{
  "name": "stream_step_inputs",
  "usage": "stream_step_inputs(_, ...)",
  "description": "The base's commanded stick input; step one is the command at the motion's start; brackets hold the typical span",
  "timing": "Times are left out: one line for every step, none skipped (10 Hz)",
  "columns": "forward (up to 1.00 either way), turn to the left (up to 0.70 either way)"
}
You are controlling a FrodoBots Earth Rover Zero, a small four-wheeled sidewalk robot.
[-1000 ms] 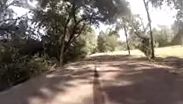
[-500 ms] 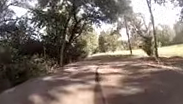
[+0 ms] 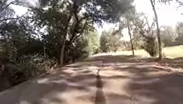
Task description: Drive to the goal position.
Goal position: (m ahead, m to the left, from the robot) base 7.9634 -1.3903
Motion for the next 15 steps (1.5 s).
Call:
stream_step_inputs(0.7,0.0)
stream_step_inputs(0.7,0.0)
stream_step_inputs(0.7,0.0)
stream_step_inputs(0.7,0.0)
stream_step_inputs(0.7,0.0)
stream_step_inputs(0.7,0.0)
stream_step_inputs(0.7,0.0)
stream_step_inputs(0.7,0.0)
stream_step_inputs(0.7,0.0)
stream_step_inputs(0.7,0.0)
stream_step_inputs(0.7,0.0)
stream_step_inputs(0.7,0.0)
stream_step_inputs(0.7,0.0)
stream_step_inputs(0.7,0.0)
stream_step_inputs(0.7,0.0)
